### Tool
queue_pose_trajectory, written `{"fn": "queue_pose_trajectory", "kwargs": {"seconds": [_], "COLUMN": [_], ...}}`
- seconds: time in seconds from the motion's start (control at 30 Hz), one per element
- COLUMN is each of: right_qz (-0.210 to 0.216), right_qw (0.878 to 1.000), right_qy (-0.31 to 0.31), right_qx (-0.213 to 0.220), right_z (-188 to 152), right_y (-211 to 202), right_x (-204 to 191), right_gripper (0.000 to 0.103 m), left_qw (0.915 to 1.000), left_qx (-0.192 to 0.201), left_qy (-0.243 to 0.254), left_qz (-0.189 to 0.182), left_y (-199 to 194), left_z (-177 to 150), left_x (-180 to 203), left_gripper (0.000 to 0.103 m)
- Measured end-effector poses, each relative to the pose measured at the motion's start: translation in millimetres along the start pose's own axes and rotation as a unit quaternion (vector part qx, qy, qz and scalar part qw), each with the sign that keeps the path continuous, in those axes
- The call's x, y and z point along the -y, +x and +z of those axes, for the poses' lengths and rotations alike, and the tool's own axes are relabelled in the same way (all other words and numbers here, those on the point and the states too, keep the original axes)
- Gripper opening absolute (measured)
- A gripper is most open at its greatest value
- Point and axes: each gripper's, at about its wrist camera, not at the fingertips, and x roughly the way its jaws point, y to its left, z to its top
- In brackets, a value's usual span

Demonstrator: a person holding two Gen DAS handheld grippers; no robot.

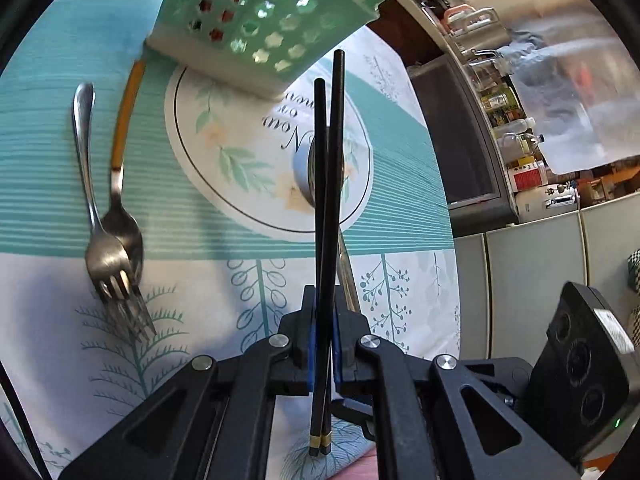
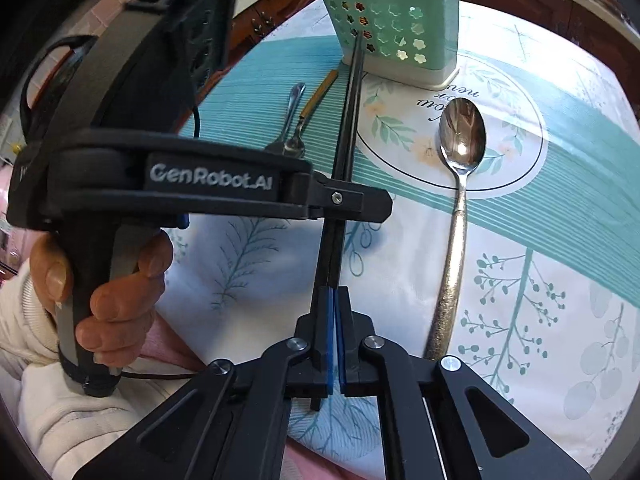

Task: Organize utensils
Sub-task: 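Grasp the black chopsticks with the left tool while the right tool opens and releases them, then carry the black chopsticks upright with the left tool into the holder and open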

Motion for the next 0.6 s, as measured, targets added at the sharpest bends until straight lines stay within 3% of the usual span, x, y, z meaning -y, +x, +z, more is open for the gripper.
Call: {"fn": "queue_pose_trajectory", "kwargs": {"seconds": [0.03,0.1,0.33,0.6], "right_qz": [0.011,0.023,0.05,0.045], "right_qw": [1.0,1.0,0.997,0.991], "right_qy": [0.007,0.011,-0.023,-0.076], "right_qx": [0.005,0.019,0.045,0.096], "right_z": [-0.3,-0.3,14.8,47.4], "right_y": [-3.6,-12.3,-35.8,-70.3], "right_x": [2.5,5.0,-7.4,-21.0], "right_gripper": [0.02,0.025,0.025,0.025], "left_qw": [1.0,0.9998,0.9945,0.976], "left_qx": [0.002,0.009,0.042,0.094], "left_qy": [0.004,0.017,0.097,0.194], "left_qz": [0.003,0.007,0.0,0.032], "left_y": [-3.7,-11.0,-53.6,-112.9], "left_z": [0.0,0.2,-1.0,9.8], "left_x": [0.0,4.7,31.1,70.1], "left_gripper": [0.003,0.003,0.003,0.003]}}
